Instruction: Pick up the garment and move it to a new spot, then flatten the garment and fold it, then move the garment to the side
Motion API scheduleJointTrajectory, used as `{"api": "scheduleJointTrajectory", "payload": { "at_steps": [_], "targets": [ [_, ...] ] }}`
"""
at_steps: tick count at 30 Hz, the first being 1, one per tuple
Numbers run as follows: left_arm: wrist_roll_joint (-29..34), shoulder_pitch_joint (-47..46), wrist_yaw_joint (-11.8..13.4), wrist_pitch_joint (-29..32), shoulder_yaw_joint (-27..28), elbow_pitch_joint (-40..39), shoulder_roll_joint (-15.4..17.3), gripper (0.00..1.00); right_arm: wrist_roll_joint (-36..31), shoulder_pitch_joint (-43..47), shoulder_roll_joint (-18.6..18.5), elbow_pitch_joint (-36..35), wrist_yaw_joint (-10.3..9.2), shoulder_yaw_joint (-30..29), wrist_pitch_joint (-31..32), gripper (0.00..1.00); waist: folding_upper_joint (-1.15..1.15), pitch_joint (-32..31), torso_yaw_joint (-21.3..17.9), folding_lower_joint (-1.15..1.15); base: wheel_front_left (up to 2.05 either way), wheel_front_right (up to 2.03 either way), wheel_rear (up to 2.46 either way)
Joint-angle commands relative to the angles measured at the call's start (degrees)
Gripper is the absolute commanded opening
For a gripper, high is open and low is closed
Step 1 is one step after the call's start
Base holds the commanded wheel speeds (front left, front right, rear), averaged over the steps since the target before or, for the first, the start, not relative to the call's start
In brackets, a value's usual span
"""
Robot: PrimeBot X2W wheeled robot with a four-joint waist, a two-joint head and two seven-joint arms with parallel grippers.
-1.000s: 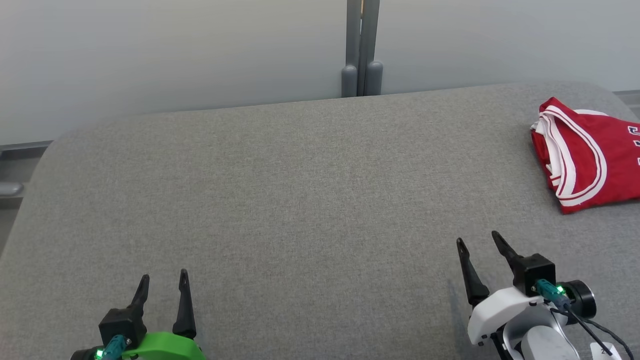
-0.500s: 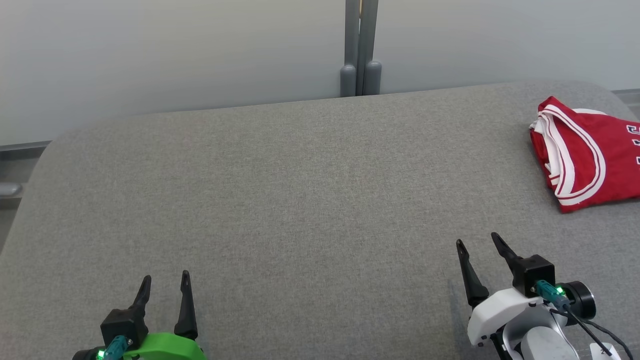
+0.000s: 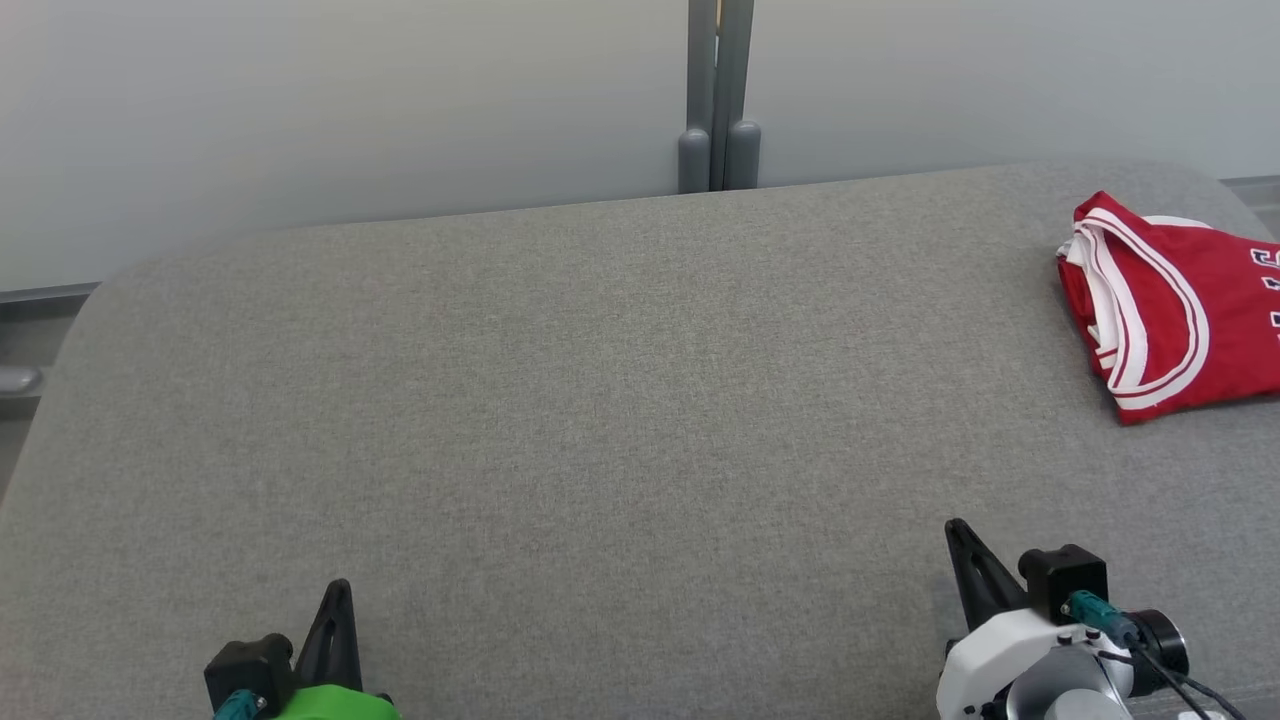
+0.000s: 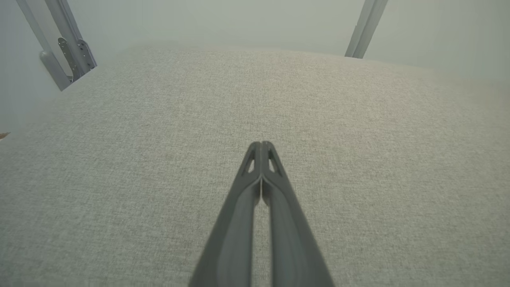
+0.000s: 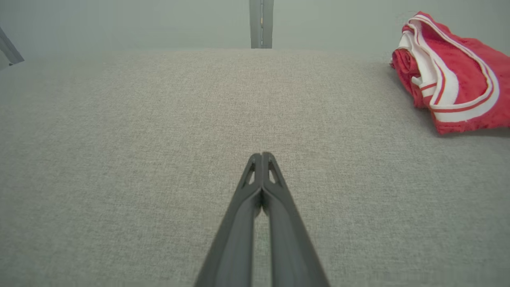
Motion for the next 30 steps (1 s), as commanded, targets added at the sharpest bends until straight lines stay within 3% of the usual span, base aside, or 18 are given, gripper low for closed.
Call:
{"api": "scheduleJointTrajectory", "payload": {
  "at_steps": [1,30],
  "targets": [
    [-2.37,-0.97,-0.2,0.56,0.55,-0.9,0.14,0.0,2.62,-1.42,-0.16,-0.89,0.0,-0.71,0.71,0.0,0.0,0.01,0.0,0.0,0.0,0.0,0.0],
    [-29.69,-2.31,-1.67,6.98,2.43,-5.7,0.34,0.0,33.63,-0.95,-0.35,-6.22,-0.02,-2.99,7.73,0.0,0.0,0.24,-0.05,0.0,0.0,0.0,0.0]
  ]
}}
